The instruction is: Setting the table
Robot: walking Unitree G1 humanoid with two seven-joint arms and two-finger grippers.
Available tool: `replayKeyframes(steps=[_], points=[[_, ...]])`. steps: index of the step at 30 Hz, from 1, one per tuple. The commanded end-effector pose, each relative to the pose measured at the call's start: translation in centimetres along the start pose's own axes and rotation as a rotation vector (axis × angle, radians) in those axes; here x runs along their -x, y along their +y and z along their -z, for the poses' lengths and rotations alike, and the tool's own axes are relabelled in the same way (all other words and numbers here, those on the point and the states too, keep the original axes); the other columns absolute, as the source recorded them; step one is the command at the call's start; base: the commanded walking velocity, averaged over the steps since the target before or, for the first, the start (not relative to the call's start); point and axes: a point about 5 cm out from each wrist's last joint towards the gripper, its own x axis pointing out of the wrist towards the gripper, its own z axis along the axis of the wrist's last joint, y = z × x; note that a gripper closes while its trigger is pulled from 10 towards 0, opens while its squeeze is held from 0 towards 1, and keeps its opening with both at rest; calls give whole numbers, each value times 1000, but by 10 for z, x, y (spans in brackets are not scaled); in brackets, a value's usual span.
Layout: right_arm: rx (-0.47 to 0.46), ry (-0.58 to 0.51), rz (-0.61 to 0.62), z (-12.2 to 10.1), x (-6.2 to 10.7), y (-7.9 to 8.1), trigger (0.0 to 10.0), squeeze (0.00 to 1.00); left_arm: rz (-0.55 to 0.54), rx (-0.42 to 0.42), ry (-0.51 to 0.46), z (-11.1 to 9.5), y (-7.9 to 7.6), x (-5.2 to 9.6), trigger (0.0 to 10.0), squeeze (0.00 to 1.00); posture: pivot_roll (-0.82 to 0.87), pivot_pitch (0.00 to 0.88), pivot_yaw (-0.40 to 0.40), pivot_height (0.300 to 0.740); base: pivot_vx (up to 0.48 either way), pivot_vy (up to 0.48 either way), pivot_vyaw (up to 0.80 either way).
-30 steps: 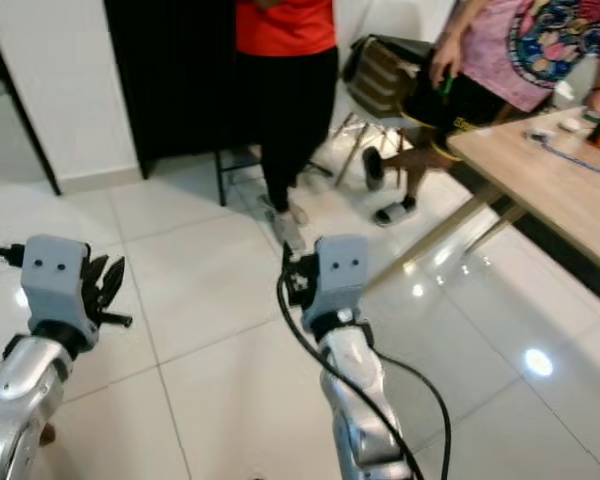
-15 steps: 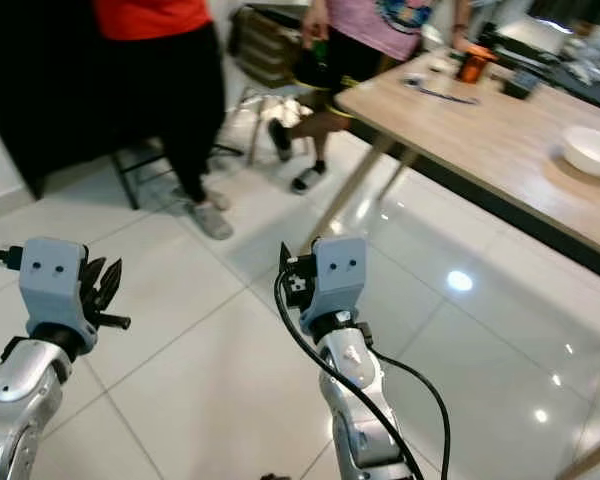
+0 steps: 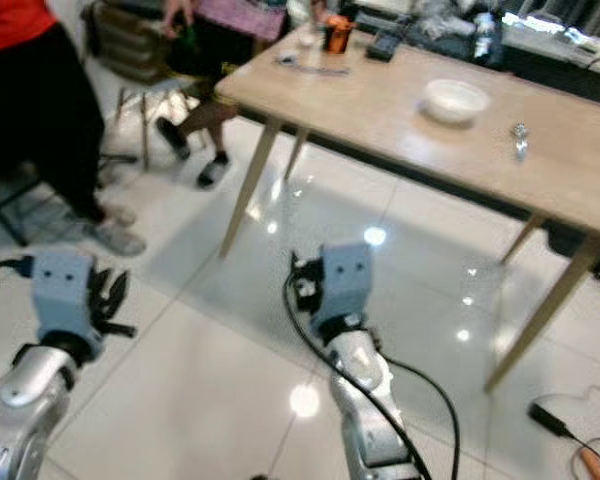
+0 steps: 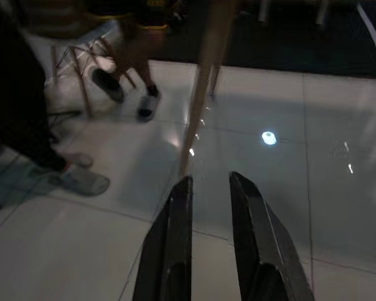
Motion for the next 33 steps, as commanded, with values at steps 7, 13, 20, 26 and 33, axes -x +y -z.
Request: replayKeyframes(steps=[7,13,20,26,33], points=[[49,69,27,21,9,-10,10000,0,36,-117,18,19,-3,-10,10000,0,-14,35,27,740,0,0,-788],[67,62,40,21,11,-14,10000,0,83,-130,-25,13,-12,-14,10000,0,-21,37,39,740,0,0,-788],[65,45,25,18,11,-9,10000,0,76,-120,-57,10,-9,-9,10000,0,-33,57,42,740,0,0,-791],[82,7,39,13,9,-8,10000,0,137,-135,-86,1,-16,-10,10000,0,-34,63,91,740,0,0,-800],[94,-24,81,7,10,-8,10000,0,183,-147,-124,-13,-18,-20,10000,0,-47,63,112,740,0,0,-800]])
